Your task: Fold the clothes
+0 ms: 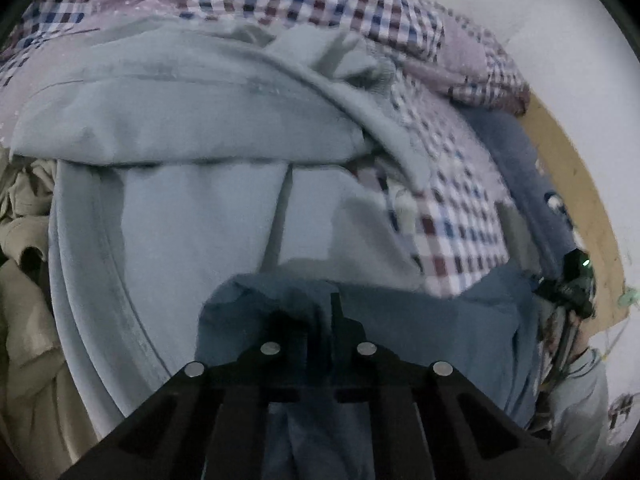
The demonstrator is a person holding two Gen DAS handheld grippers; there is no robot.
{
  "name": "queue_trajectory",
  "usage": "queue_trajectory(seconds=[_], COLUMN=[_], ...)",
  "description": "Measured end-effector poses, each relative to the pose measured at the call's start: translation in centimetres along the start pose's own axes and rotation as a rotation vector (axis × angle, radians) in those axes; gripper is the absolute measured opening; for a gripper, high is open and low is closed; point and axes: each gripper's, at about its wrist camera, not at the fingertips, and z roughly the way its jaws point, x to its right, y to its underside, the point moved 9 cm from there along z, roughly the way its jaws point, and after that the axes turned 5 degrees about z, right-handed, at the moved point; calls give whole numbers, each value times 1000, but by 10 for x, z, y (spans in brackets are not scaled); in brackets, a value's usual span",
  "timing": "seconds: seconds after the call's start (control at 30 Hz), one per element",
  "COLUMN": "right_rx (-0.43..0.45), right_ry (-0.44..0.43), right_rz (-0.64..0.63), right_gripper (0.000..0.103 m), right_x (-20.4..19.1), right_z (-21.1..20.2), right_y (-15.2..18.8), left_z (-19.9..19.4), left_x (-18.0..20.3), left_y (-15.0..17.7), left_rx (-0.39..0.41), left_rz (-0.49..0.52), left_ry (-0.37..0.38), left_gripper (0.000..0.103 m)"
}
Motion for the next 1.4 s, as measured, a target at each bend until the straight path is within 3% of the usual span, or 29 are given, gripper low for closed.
queue_trajectory(seconds=[0.07, 0.1, 0.2, 0.43, 0.57, 0.7, 0.77, 0.8, 0.83, 0.87, 0.9, 0.93, 0.97, 1.07, 1.23, 1.3, 1.4], right_rx=[-24, -3, 59, 195, 142, 79, 57, 58, 66, 87, 107, 127, 147, 209, 229, 238, 228], right_ry=[26, 21, 9, 0, 68, 131, 157, 181, 209, 240, 263, 282, 293, 253, 52, 17, 6], right_rz=[-38, -57, -114, -131, -107, -94, -79, -69, -64, -71, -78, -82, -84, -84, -100, -93, -129], right_gripper=[38, 1, 0, 0, 0, 0, 7, 15, 31, 41, 52, 52, 52, 53, 54, 54, 54], right_x=[-6, -12, -30, -49, -28, -6, 0, 3, 5, 5, 4, 3, 1, -22, -84, -97, -116], right_z=[9, 3, -14, -45, -15, 19, 23, 19, 13, 3, -8, -19, -29, -60, -75, -73, -64], right_y=[-2, -6, -19, -53, -53, -48, -46, -44, -43, -42, -40, -37, -33, -3, 84, 116, 154], left_z=[-5, -8, -14, -18, 3, 10, 9, 7, 2, -4, -10, -21, -32, -64, -88, -91, -99], left_x=[-6, -10, -19, -54, -77, -81, -81, -82, -82, -84, -87, -89, -92, -91, -52, -43, -41], left_y=[-6, -9, -20, -42, -33, -35, -35, -34, -33, -31, -28, -24, -20, -2, 64, 90, 134], left_rx=[41, 61, 97, 163, 119, 106, 70, 52, 39, 40, 42, 60, 77, 135, 149, 146, 151], left_rz=[-30, -49, -106, -206, -230, -204, -188, -188, -182, -176, -169, -168, -167, -177, -134, -134, -163], left_ry=[16, 24, 65, 62, 23, 33, 50, 58, 60, 41, 22, 7, -9, 10, 107, 100, 4], left_gripper=[5, 5, 4, 4, 4, 6, 7, 9, 16, 32, 42, 63, 70, 72, 72, 72, 72])
